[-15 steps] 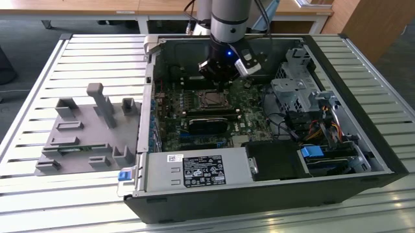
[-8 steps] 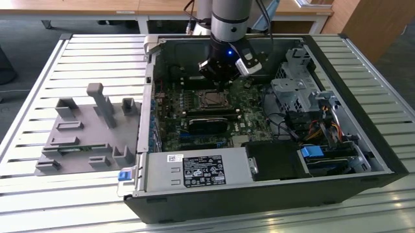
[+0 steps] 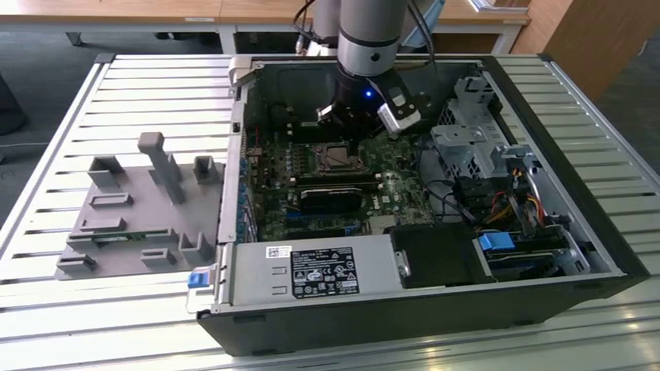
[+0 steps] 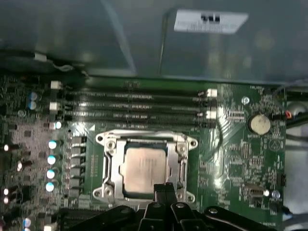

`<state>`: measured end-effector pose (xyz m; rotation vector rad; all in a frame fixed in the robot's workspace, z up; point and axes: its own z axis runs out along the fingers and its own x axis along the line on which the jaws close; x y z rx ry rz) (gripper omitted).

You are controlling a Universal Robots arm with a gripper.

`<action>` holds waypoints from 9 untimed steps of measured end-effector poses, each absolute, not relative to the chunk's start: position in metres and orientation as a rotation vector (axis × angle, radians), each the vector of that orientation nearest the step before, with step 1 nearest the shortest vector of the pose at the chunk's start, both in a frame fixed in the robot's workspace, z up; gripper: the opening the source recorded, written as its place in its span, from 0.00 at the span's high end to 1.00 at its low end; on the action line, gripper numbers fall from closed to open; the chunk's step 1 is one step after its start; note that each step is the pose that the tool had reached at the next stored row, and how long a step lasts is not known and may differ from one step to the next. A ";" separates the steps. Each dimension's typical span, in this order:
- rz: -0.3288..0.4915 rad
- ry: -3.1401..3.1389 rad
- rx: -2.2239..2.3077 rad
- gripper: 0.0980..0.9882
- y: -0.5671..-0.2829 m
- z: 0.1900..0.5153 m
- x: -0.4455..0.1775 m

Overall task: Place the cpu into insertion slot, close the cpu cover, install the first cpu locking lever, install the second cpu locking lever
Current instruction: 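Install the second cpu locking lever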

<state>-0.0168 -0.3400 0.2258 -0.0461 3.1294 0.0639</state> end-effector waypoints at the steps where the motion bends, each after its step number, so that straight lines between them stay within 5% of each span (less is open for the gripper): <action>1: 0.064 3.129 -0.046 0.99 -0.343 0.226 -0.017; 9: 0.088 3.156 -0.046 0.99 -0.354 0.225 -0.014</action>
